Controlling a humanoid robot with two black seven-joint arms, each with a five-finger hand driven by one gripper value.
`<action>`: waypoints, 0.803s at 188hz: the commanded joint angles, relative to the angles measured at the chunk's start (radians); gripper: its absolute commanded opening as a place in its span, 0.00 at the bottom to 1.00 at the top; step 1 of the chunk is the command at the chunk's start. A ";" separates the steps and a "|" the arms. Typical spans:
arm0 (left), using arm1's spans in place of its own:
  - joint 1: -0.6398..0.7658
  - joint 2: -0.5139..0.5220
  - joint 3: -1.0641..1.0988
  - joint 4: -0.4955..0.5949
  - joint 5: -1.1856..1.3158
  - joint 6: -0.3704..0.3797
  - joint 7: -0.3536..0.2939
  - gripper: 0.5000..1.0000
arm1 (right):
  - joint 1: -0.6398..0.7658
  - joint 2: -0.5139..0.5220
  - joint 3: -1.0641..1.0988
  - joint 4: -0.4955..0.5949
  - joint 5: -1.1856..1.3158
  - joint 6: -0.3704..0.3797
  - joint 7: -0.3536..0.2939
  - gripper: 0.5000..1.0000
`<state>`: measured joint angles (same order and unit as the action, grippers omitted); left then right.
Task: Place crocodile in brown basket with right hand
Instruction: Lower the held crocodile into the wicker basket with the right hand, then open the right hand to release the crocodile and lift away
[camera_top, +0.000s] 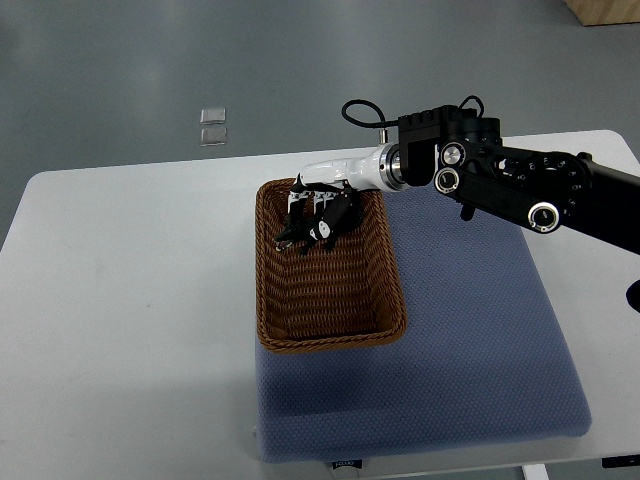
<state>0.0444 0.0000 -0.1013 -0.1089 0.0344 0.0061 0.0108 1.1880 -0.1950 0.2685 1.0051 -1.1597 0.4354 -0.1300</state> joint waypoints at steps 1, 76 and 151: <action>0.000 0.000 0.000 0.000 -0.001 0.000 0.000 1.00 | -0.021 0.022 -0.002 -0.022 -0.023 -0.009 0.003 0.00; 0.000 0.000 0.002 0.000 0.001 0.000 0.000 1.00 | -0.114 0.058 -0.002 -0.074 -0.080 -0.035 0.013 0.06; 0.000 0.000 0.002 0.002 0.001 0.000 0.000 1.00 | -0.117 0.051 0.018 -0.076 -0.075 -0.040 0.015 0.86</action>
<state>0.0445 0.0000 -0.0995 -0.1086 0.0352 0.0058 0.0107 1.0651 -0.1395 0.2764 0.9295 -1.2381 0.3936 -0.1152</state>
